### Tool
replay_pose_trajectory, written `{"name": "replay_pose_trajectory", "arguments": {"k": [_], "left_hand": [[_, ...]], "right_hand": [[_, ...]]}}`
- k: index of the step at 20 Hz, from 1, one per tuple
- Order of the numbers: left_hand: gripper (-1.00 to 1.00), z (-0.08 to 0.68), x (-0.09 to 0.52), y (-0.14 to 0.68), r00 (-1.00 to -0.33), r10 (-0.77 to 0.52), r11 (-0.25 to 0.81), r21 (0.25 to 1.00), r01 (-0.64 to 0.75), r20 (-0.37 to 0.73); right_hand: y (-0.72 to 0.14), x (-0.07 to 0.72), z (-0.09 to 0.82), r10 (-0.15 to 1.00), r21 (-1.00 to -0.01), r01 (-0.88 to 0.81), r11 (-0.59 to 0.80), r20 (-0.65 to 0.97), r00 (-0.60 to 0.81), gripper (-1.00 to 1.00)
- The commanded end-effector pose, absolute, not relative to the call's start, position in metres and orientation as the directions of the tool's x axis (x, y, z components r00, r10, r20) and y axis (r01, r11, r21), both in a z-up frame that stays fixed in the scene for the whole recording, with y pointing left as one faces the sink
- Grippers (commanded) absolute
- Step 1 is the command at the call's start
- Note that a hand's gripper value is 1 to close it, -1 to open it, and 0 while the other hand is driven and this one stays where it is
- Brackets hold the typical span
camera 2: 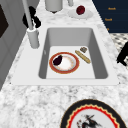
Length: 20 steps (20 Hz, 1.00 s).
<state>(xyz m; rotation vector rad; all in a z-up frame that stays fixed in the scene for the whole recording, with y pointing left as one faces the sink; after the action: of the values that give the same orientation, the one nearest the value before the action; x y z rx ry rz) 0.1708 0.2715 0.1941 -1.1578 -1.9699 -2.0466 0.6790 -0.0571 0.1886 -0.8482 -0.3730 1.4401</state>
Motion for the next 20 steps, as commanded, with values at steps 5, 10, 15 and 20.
{"name": "replay_pose_trajectory", "arguments": {"k": [5, 10, 15, 20], "left_hand": [[0.00, 0.194, 0.171, 0.272, -0.713, 0.435, -0.174, 0.828, 0.534, 0.551], [0.00, 0.194, 0.171, 0.272, -0.713, 0.435, -0.174, 0.828, 0.534, 0.551], [0.00, 0.194, 0.171, 0.272, -0.713, 0.435, -0.174, 0.828, 0.534, 0.551], [0.00, 0.194, 0.171, 0.272, -0.713, 0.435, -0.174, 0.828, 0.534, 0.551]], "right_hand": [[-0.029, 0.680, 0.200, 0.942, -0.684, -0.718, -0.124, -0.308, 0.131, 1.00], [-0.021, 0.686, 0.198, 0.930, -0.706, -0.697, -0.125, -0.328, 0.166, 1.00], [-0.012, 0.679, 0.191, 0.907, -0.708, -0.690, -0.149, -0.375, 0.189, 1.00], [-0.007, 0.679, 0.190, 0.889, -0.707, -0.687, -0.170, -0.410, 0.202, 1.00]]}}
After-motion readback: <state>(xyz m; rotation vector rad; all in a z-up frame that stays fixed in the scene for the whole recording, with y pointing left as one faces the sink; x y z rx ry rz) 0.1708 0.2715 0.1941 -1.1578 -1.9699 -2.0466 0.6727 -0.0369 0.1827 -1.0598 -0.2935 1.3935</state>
